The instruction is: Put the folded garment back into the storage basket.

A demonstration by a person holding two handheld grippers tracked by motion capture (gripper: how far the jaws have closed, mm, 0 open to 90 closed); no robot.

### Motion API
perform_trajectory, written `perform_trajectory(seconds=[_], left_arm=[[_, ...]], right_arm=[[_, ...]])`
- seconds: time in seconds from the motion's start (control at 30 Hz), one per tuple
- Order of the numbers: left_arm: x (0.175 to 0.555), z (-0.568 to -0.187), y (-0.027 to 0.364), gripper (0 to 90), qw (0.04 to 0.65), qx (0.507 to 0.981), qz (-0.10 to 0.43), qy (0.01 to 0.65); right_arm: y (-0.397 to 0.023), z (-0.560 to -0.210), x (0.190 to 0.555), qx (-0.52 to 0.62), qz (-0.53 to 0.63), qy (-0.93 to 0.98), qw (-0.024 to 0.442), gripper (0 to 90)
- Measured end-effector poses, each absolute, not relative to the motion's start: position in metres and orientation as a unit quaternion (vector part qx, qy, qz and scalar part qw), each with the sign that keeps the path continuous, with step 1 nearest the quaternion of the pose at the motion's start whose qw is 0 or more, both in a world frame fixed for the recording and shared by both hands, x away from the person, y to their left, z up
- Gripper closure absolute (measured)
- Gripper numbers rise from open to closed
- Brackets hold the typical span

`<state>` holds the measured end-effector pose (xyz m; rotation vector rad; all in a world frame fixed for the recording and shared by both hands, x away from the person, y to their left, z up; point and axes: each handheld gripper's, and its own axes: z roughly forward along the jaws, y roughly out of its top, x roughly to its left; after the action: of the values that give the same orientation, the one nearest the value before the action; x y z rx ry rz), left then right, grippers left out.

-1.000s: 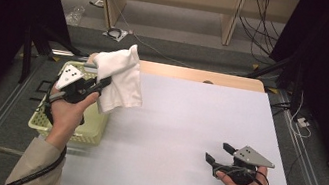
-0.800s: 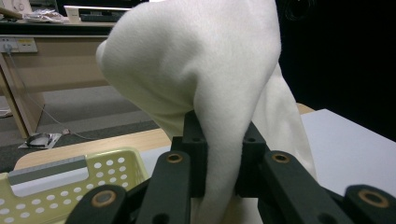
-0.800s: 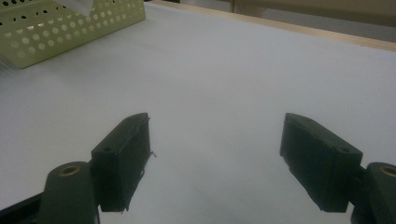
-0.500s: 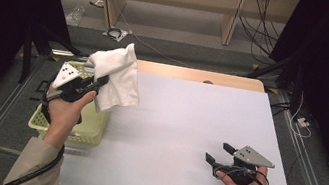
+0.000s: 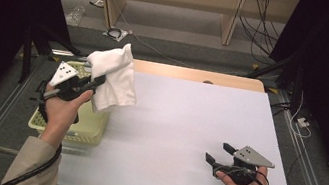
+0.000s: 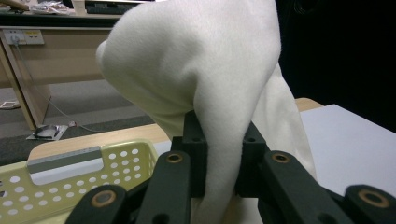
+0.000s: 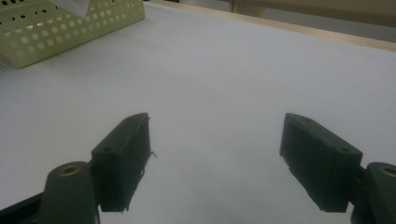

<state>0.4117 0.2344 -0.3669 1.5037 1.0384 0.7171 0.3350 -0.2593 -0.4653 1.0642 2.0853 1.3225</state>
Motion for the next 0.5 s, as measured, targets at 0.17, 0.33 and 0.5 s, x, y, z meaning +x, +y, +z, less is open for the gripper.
perform_trajectory(seconds=[0.17, 0.33, 0.5], left_arm=[[0.4128, -0.3676, 0.2374, 77.8, 0.552, 0.639, 0.303, 0.442], [0.4139, -0.3686, 0.2402, 77.8, 0.549, 0.64, 0.303, 0.444], [0.4148, -0.3694, 0.2427, 77.8, 0.545, 0.642, 0.303, 0.446]], right_arm=[[-0.2594, -0.4654, 0.3351, 0.385, 0.479, 0.756, 0.225, 25.3], [-0.2592, -0.4655, 0.335, 0.385, 0.479, 0.756, 0.223, 25.3], [-0.2593, -0.4654, 0.335, 0.385, 0.479, 0.756, 0.224, 25.3]])
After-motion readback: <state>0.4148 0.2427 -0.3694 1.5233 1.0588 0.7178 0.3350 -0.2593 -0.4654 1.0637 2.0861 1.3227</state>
